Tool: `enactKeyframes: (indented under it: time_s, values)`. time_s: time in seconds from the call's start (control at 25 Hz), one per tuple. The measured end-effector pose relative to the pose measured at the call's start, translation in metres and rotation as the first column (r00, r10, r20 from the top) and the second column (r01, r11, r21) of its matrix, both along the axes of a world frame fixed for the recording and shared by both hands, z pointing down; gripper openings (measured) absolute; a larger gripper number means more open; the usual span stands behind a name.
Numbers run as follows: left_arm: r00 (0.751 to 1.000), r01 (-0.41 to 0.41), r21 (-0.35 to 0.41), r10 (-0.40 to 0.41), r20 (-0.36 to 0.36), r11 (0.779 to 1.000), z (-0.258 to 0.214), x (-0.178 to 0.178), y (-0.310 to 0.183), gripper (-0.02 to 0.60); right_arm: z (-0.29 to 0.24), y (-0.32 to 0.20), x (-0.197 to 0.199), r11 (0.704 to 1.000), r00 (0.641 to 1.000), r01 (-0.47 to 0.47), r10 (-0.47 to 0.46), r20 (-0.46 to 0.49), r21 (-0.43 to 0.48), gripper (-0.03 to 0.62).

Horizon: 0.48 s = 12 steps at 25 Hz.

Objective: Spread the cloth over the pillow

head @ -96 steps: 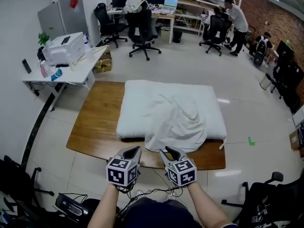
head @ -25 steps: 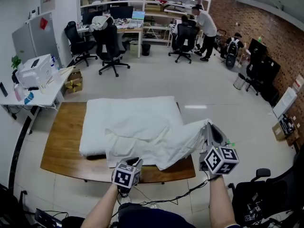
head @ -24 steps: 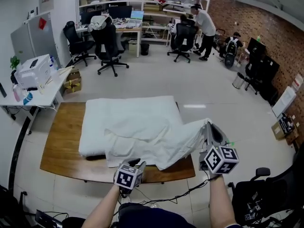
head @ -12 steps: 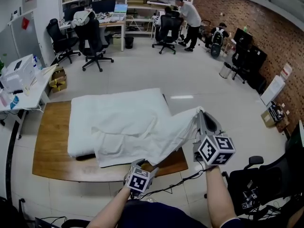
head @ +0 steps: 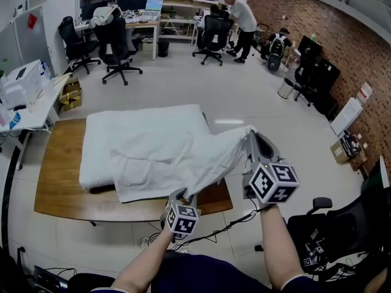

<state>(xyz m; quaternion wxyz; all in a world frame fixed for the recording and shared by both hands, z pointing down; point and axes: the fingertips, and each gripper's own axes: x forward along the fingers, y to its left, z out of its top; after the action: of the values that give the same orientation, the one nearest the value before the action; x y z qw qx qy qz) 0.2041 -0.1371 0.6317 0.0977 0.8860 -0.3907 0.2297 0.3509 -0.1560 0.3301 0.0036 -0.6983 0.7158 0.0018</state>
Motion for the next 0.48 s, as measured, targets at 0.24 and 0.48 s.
enactKeyframes:
  time_s: [0.24,0.48]
  values:
    - [0.991,0.118,0.024,-0.116,-0.073,0.993,-0.029,-0.036,-0.012,0.018,0.001,0.001,0.006,1.0,1.0,0.014,-0.014,0.006,0.011,0.023]
    - [0.95,0.219,0.071,-0.196,-0.243,0.973,-0.109,-0.081,-0.039,0.014,-0.005,-0.002,0.012,0.999,0.999,0.039,-0.039,0.015,0.029,0.023]
